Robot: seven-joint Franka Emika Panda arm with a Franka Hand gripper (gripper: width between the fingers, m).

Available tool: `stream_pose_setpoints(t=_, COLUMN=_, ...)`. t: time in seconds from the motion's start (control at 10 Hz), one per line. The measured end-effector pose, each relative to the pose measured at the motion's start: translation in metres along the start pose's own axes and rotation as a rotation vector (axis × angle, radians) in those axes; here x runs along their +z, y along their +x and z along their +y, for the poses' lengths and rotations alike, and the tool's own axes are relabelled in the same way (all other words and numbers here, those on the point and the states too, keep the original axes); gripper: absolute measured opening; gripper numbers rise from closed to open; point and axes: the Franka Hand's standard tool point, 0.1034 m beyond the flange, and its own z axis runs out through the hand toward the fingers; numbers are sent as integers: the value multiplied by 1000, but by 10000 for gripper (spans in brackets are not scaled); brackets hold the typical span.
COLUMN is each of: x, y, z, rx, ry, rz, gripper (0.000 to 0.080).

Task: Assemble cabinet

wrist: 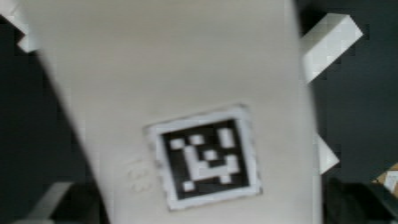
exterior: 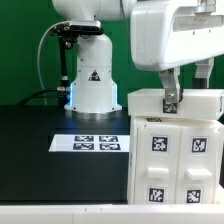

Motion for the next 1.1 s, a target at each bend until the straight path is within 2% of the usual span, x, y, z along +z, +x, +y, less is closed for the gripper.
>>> stream_pose_setpoints(t=0.1, x=0, y=0, z=0, rx=111, ry=1, rz=2, gripper=564)
stream_pose_setpoints(t=0.2, x=-2, y=1, z=2, rx=187, ry=-4, rz=7, gripper=364)
stream_pose_setpoints(t=0.3, x=-7, y=4, z=6, rx=239, ry=-17, rz=24, gripper=228)
stream_pose_setpoints(t=0.4, x=-12, y=9, z=11, rx=397, ry=-35, rz=57, gripper=228)
stream_pose_setpoints(t=0.5, x=-11, y=9, z=13, rx=522, ry=-35, rz=65, gripper=53)
stream_pose_setpoints(t=0.6, x=-9, y=6, z=15, rx=606, ry=-28, rz=63, gripper=17)
stream_pose_setpoints(t=0.8, x=-8, y=3, z=18, rx=669, ry=-17, rz=67, gripper=3)
stream_pose_setpoints(t=1.0, x=-8, y=3, z=19, rx=625, ry=-20, rz=66, gripper=1)
stream_pose_setpoints(t=1.1, x=-14, y=4, z=21, rx=507, ry=-33, rz=55, gripper=1)
